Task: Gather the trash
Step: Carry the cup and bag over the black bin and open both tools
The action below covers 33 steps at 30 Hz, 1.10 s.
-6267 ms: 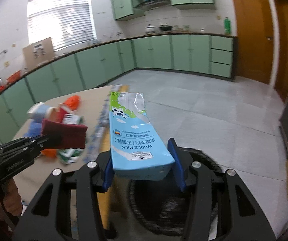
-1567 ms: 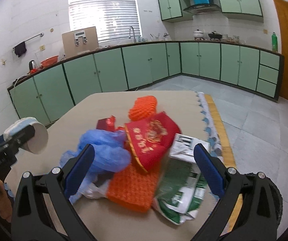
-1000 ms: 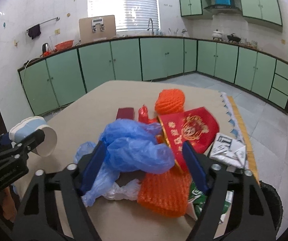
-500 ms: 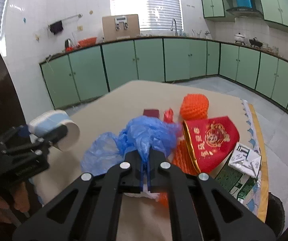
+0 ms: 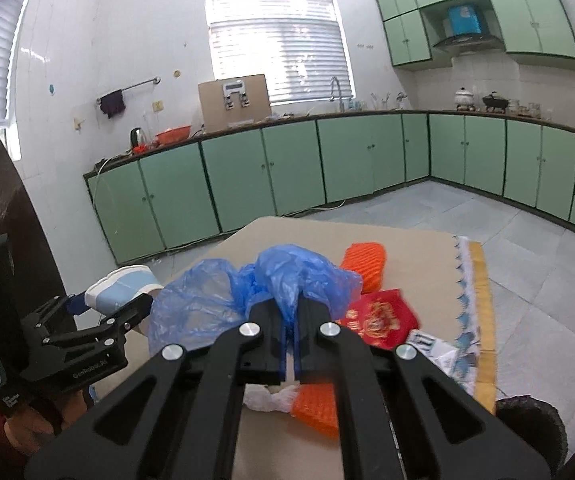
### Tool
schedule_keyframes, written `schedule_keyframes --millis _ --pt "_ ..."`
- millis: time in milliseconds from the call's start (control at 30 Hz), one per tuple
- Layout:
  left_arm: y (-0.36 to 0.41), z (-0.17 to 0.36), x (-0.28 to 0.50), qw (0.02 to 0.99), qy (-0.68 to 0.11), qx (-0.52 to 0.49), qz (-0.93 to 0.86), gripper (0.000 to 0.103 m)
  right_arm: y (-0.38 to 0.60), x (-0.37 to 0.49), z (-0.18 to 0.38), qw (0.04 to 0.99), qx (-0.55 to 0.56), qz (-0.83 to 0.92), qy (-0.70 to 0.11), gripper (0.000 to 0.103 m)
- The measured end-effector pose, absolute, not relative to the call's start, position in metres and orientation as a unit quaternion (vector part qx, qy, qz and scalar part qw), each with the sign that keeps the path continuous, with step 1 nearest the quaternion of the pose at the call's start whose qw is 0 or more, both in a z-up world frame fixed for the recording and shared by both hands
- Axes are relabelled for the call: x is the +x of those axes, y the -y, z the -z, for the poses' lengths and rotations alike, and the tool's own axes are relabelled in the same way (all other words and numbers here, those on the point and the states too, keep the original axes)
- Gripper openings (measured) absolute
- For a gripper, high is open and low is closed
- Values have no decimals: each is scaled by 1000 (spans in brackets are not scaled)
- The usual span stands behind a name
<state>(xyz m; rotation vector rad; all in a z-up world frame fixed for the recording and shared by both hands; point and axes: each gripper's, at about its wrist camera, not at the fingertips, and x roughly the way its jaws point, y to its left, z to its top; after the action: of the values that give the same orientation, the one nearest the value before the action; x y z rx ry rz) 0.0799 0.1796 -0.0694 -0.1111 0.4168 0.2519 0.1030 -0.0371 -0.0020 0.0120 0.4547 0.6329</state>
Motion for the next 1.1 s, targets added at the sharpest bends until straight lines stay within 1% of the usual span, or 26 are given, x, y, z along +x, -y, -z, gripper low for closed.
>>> schedule_keyframes --millis 333,567,833,1100 --pt "-137 57 91 976 -202 -49 -60 79 96 92 -9 945 14 -255 -207 1" --pt "-86 49 103 979 -199 -41 10 79 147 82 -11 960 13 -200 -196 1" --pt "-16 47 118 974 -198 -32 105 79 219 72 7 970 24 -118 -209 1" --pt "57 62 135 958 -216 -27 187 79 284 67 35 971 37 -42 -233 1"
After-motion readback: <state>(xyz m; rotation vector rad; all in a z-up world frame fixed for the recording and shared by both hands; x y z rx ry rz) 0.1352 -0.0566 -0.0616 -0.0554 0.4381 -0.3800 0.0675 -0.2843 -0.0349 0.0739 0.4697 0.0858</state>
